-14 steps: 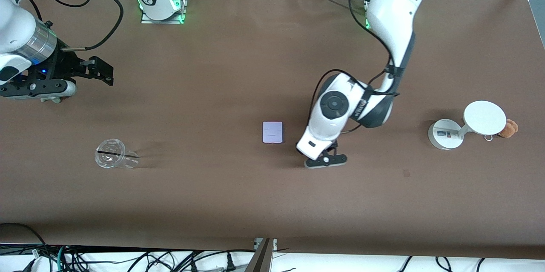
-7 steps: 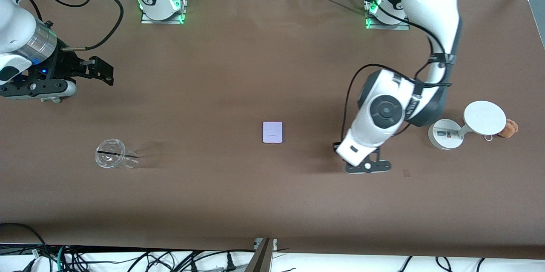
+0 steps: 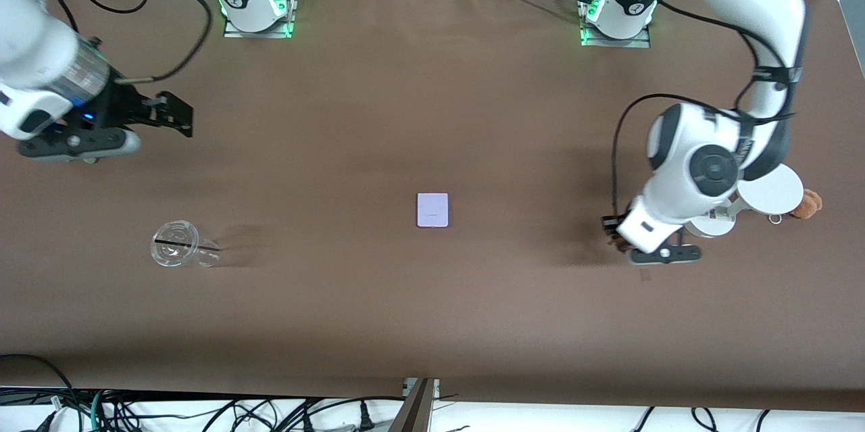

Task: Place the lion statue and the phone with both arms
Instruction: 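Carry the lion toward the white lamp while the right gripper reaches the phone, then lower the lion beside the lamp while the right gripper grasps the phone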

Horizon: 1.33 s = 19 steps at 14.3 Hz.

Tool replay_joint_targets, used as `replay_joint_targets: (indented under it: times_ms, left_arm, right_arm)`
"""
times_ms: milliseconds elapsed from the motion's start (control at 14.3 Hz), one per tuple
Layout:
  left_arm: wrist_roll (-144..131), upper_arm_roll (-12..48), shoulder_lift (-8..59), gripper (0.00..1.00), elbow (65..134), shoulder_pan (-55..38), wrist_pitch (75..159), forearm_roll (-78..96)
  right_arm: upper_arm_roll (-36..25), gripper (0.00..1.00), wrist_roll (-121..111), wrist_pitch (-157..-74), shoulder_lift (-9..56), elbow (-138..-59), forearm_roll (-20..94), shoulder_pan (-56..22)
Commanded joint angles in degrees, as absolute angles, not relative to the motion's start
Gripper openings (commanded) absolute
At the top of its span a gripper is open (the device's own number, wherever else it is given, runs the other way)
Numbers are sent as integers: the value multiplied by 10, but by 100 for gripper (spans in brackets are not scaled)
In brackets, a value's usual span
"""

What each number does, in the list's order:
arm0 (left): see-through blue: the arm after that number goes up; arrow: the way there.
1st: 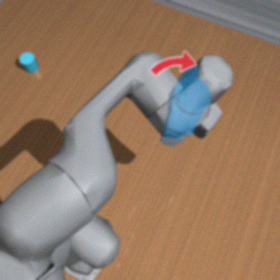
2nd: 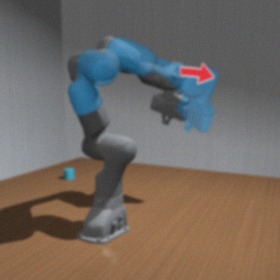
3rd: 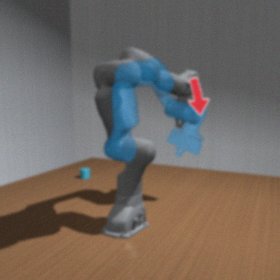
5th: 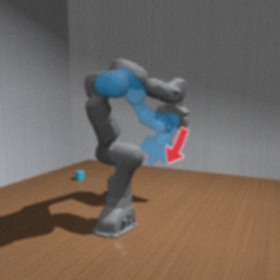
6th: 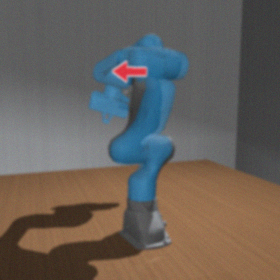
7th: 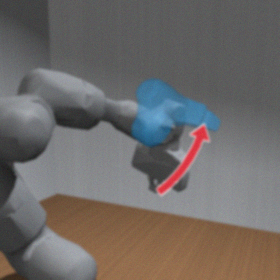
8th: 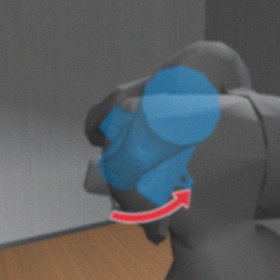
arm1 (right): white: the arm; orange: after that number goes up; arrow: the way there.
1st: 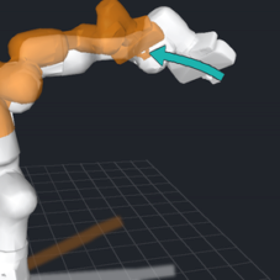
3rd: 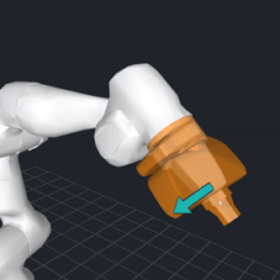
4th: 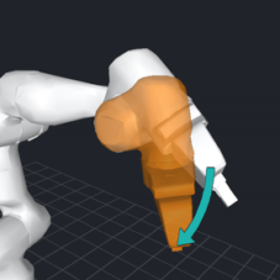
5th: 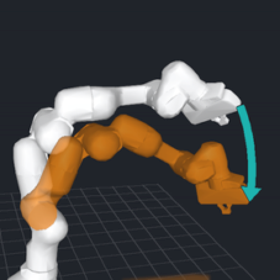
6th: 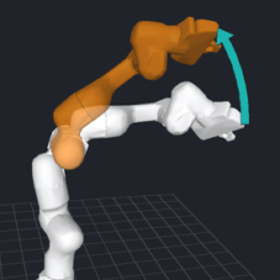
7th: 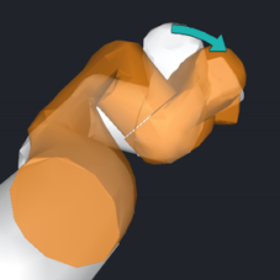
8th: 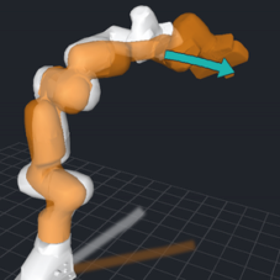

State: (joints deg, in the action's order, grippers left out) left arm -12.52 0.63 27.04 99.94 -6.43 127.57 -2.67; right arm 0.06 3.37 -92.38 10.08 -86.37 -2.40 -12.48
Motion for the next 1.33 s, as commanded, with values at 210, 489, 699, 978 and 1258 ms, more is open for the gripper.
replay_joint_targets:
  times_ms: [210,489,699,978,1258]
  left_arm:
    - [-77,14,232,0,1123,3,1376,-15]
    - [-45,14,218,0,1189,28,1435,-14]
    - [-44,13,214,0,1227,37,1498,-14]
    - [-43,13,214,0,1241,40,1511,-14]
    - [-31,13,217,0,1256,45,1546,-15]
  right_arm:
    - [1,100,8,-971,213,-851,34,-187]
    - [4,100,203,-1131,298,-848,51,-266]
    - [4,100,306,-1266,388,-826,48,-331]
    - [4,100,369,-1285,472,-744,48,-365]
    - [-1,100,421,-1327,540,-687,42,-393]
